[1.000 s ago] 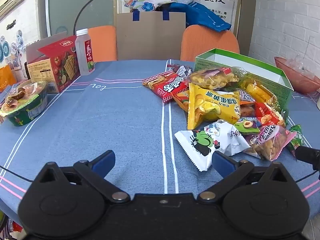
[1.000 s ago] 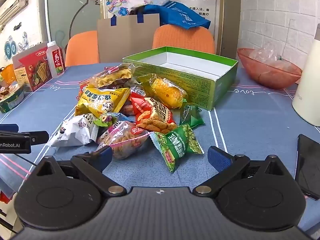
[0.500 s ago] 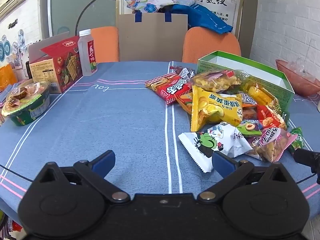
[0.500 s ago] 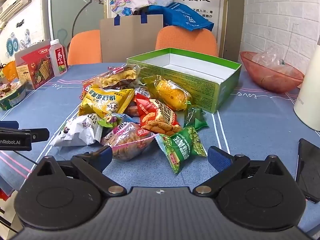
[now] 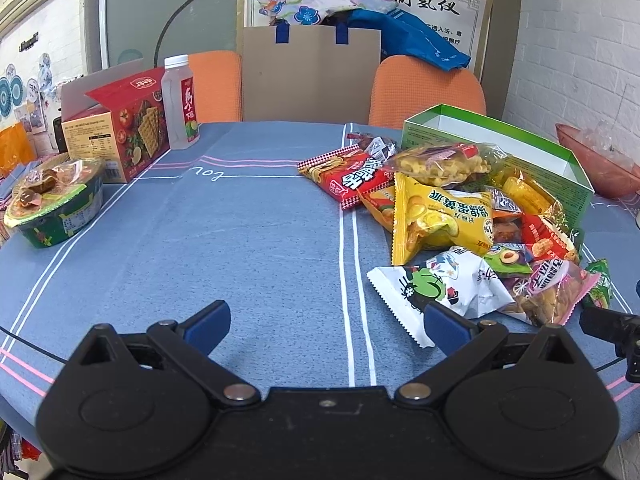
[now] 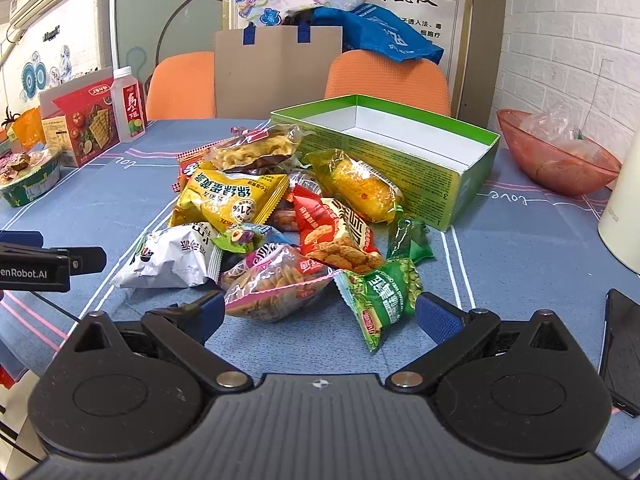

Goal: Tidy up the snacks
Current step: 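Move both grippers toward the heap of snack bags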

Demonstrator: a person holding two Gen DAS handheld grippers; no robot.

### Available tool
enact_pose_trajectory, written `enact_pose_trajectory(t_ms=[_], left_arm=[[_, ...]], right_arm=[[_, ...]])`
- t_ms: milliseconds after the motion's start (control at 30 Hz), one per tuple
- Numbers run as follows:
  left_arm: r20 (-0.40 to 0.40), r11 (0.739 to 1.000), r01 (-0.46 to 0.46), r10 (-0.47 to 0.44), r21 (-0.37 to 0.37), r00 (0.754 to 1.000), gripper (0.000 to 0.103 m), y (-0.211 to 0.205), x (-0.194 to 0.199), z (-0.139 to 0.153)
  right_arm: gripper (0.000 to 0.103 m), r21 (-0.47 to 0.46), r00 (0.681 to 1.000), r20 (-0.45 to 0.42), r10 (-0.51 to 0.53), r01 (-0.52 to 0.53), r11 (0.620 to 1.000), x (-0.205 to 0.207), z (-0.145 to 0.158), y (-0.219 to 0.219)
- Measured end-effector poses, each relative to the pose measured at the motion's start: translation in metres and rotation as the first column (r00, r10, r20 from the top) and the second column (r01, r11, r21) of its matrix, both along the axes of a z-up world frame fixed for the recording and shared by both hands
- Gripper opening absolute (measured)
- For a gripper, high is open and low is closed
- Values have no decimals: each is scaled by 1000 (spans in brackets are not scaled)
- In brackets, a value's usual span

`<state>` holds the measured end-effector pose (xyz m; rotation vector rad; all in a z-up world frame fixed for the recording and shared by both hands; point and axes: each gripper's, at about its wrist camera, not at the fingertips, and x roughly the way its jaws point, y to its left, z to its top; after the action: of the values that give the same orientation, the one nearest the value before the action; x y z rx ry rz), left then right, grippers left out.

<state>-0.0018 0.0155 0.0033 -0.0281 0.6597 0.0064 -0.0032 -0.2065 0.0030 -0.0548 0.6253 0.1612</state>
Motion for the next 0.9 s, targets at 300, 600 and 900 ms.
enact_pose_trajectory(t_ms=[300, 600, 900], left_arm=[[4, 1000, -7, 7, 7, 1000, 103, 3, 4, -2], [-2, 1000, -3, 3, 9, 1000, 103, 5, 9, -3], [-8, 1000, -11, 11, 15, 1000, 103, 7, 13, -5]], right_arm=[[103, 1, 1000, -15, 20, -20, 1000, 6, -3, 7], [103, 41, 998, -16, 59, -58, 997, 10, -3, 12], [103, 121, 994, -2, 108, -107, 987, 11, -3, 9]])
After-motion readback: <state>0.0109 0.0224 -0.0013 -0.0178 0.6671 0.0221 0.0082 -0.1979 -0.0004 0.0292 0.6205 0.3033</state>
